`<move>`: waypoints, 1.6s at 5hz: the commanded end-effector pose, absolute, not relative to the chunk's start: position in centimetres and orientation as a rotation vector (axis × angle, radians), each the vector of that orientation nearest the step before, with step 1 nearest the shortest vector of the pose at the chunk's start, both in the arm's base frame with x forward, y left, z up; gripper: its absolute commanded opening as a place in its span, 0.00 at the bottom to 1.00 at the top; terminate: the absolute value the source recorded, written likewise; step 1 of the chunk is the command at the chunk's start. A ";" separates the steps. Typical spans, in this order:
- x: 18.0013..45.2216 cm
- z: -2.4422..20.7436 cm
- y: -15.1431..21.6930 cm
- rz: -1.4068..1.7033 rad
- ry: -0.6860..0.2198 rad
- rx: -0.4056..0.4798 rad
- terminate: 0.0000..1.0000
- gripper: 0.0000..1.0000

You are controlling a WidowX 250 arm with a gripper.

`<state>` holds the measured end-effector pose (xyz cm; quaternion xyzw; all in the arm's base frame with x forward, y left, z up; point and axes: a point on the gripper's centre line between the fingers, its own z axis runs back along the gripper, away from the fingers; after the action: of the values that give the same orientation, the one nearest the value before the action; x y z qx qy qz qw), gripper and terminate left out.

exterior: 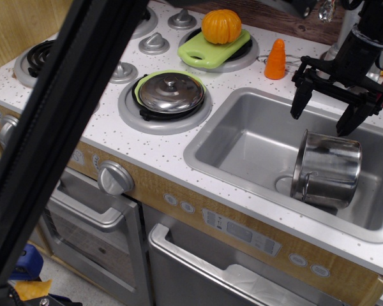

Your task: Flip pot upright in sink

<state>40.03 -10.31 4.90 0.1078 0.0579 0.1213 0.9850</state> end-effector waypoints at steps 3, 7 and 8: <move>40.2 6.4 -9.3 0.258 0.075 0.017 0.00 1.00; 40.2 4.1 -8.6 0.449 -0.038 -0.598 0.00 1.00; 39.8 2.7 -8.8 0.499 -0.042 -0.740 0.00 1.00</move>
<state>38.90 -9.90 0.44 -0.3695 0.0083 0.2664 0.8902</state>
